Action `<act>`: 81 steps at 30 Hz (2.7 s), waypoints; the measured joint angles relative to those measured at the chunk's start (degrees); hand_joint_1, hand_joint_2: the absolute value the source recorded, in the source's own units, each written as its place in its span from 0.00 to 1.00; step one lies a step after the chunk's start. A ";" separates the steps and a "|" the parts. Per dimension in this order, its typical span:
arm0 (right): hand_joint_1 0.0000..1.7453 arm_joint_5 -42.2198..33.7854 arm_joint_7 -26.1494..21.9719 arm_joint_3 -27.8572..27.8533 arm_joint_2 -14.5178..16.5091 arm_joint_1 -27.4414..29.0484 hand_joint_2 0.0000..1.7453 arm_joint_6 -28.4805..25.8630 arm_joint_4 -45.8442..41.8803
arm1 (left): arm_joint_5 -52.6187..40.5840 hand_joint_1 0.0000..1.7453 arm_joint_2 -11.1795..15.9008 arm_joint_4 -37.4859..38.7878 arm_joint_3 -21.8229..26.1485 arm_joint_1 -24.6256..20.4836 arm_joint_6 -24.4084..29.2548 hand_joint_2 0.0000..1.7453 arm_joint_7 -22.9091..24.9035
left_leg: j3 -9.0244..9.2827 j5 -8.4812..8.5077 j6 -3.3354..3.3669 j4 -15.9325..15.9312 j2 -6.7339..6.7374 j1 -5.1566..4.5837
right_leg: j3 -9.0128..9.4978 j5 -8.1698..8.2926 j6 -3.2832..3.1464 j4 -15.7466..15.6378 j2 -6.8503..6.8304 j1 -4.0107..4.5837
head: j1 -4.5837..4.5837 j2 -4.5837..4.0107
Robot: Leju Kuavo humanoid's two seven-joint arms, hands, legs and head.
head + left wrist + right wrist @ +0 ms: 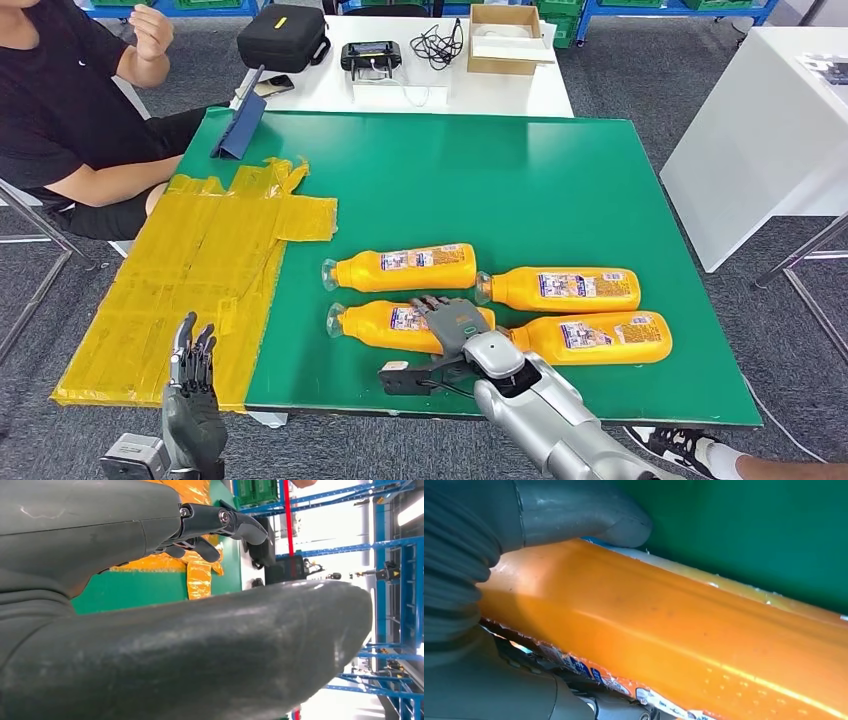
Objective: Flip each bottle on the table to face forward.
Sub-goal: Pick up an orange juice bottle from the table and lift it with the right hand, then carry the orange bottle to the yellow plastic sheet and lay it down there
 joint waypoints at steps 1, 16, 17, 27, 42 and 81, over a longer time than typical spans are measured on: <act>1.00 -0.15 -0.24 0.00 -0.09 -0.15 1.00 0.21 0.28 | -0.02 0.00 -0.02 0.04 0.01 -0.01 -0.05 0.00 0.00 | 0.08 0.00 0.01 0.00 0.00 -0.02 | 0.08 0.00 0.00 0.00 0.00 -0.01 | 0.00 0.00; 1.00 -19.65 -12.68 -6.93 -0.85 0.53 1.00 0.69 -0.16 | 3.77 0.00 -0.11 1.85 0.77 -0.64 -2.94 0.00 0.00 | 0.59 -0.17 0.23 0.00 0.11 -0.13 | 0.58 -0.02 0.04 -0.15 0.08 -0.03 | 0.02 0.00; 1.00 -23.49 -15.84 -8.25 -0.98 1.44 1.00 0.64 -0.92 | 4.37 0.00 -0.11 2.32 0.79 -1.02 -3.32 0.25 0.00 | 0.63 -0.20 0.23 0.00 0.12 -0.12 | 0.61 -0.02 0.05 -0.15 0.09 -0.02 | 0.02 0.00; 1.00 -43.17 -32.46 -19.50 1.28 20.13 1.00 -4.30 -21.29 | 6.73 0.00 -0.31 4.34 -0.99 -2.71 -2.60 1.00 0.02 | -0.28 -0.19 0.20 0.00 0.16 0.06 | -0.20 0.00 0.02 -0.09 0.13 -0.01 | 0.00 0.00; 1.00 -43.85 -32.78 -19.70 4.90 18.80 1.00 -1.93 -26.45 | 6.77 0.00 -0.51 5.01 -5.66 -4.65 -2.47 1.00 0.02 | -0.55 -0.18 0.21 0.00 0.15 0.03 | -0.41 0.00 0.02 -0.09 0.12 -0.03 | 0.02 0.00; 1.00 -41.33 -28.15 3.42 13.05 2.59 1.00 1.44 -5.55 | 11.02 0.00 2.86 5.14 -11.37 -6.71 -2.32 1.00 0.77 | -0.62 -0.15 0.19 0.00 0.12 0.05 | -0.55 0.00 0.01 -0.03 0.09 -0.02 | 0.02 0.00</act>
